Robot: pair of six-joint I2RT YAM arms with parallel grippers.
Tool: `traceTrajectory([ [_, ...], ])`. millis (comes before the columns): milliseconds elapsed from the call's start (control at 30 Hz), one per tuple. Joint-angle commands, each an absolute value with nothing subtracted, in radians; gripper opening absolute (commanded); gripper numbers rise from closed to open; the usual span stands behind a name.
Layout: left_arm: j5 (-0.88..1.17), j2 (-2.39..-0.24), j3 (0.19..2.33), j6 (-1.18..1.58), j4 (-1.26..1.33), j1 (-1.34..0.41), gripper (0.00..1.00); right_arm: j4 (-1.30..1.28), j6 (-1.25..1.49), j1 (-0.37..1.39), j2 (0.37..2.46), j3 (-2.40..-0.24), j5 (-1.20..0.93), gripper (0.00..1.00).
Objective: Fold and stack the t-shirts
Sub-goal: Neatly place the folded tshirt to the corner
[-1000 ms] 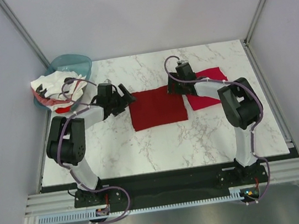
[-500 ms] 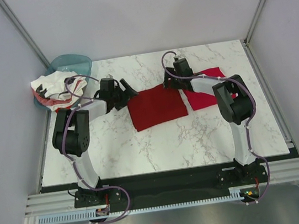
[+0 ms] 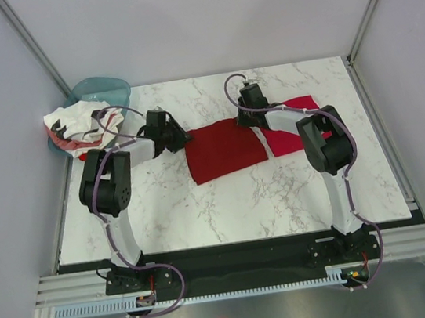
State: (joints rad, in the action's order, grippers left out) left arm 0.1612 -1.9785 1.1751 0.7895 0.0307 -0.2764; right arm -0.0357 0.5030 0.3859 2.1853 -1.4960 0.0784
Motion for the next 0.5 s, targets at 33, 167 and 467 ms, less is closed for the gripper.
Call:
traceTrajectory([
  [33,0.158,-2.026,1.195,0.764,-0.043,-0.288,0.38,-0.149,0.505,0.426,2.232,-1.508,0.118,0.21],
  [167,0.140,-2.011,1.204,0.735,-0.044,-0.288,0.32,-0.117,0.503,0.431,2.192,-1.479,0.110,0.04],
  [467,0.048,-1.974,1.192,0.744,-0.109,-0.295,0.71,-0.097,0.514,0.431,2.137,-1.431,0.132,0.00],
])
